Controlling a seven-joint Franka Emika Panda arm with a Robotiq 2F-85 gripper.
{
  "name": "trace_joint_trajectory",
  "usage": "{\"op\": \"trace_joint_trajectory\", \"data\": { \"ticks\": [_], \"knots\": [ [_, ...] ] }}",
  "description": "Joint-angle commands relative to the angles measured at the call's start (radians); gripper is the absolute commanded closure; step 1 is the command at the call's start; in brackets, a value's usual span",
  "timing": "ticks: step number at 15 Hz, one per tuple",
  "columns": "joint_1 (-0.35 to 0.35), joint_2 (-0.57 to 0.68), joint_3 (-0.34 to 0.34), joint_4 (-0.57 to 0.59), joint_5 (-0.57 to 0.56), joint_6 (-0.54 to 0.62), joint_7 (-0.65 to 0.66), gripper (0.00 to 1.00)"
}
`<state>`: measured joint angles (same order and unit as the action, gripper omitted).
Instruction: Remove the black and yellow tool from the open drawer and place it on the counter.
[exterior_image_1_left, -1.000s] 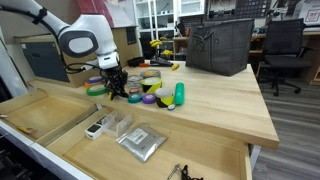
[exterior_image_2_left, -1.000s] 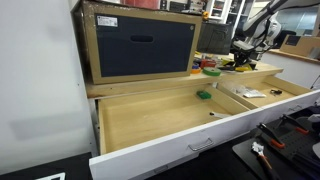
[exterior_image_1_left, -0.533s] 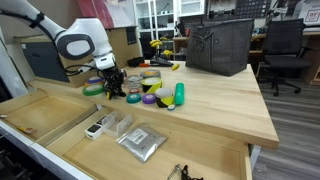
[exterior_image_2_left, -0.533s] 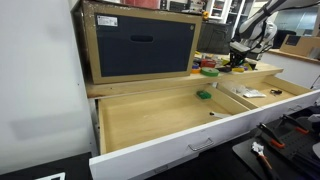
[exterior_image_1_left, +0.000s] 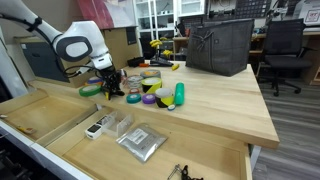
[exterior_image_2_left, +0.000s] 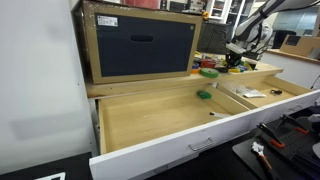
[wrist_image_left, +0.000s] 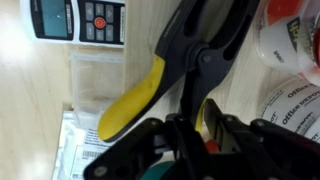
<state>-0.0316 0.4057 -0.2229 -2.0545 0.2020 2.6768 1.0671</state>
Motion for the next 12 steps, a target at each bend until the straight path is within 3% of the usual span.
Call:
{"op": "trace_joint_trajectory", "data": {
  "ticks": [1, 7, 12],
  "knots": [
    [-0.019, -0.004, -0.017, -0.011, -0.033, 0.004, -0.024, 0.47],
    [-0.101, -0.053, -0.018, -0.065, 0.020, 0.063, -0.113, 0.01],
    [-0.132, -0.073, -0.005, -0.076, 0.066, 0.062, -0.157, 0.00]
  ]
}}
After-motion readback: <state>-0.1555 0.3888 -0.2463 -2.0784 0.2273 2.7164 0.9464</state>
